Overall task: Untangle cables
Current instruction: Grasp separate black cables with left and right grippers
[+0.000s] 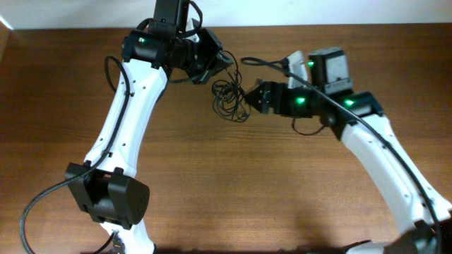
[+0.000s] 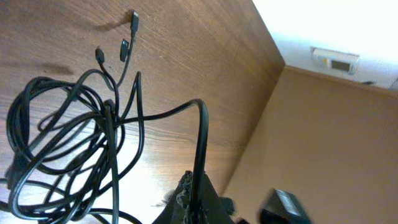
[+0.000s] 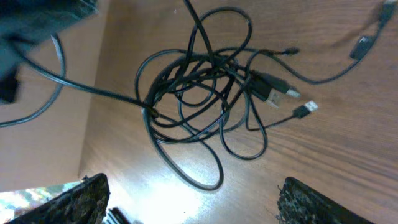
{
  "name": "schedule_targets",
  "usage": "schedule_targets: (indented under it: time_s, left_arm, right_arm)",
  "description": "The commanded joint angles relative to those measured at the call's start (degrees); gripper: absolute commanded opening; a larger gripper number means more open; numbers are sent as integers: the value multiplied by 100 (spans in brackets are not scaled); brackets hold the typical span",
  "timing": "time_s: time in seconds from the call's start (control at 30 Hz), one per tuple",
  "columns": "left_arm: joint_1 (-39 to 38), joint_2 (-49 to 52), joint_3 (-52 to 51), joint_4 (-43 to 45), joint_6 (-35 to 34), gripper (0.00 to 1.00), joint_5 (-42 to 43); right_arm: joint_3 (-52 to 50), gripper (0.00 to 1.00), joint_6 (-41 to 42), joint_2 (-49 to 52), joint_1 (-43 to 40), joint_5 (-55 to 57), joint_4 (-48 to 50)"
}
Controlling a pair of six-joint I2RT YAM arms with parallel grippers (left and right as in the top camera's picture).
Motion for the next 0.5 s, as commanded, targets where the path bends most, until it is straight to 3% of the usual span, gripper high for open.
schedule_targets:
  time_s: [0.0, 0.23, 0.37, 0.47]
  left_arm:
    - [15, -184, 149, 17, -494, 2, 149]
    - [15, -184, 149, 85, -535, 5, 146]
    - [15, -184, 149, 111, -535, 5, 146]
    - [15, -184, 149, 129, -535, 5, 146]
  right_arm:
    - [74, 80, -11, 358, 232, 50, 153]
    - [74, 65, -256, 625, 625, 136, 503]
    - [74, 64, -267, 839, 793, 136, 608]
    - [74, 50, -267, 874, 802, 205, 739]
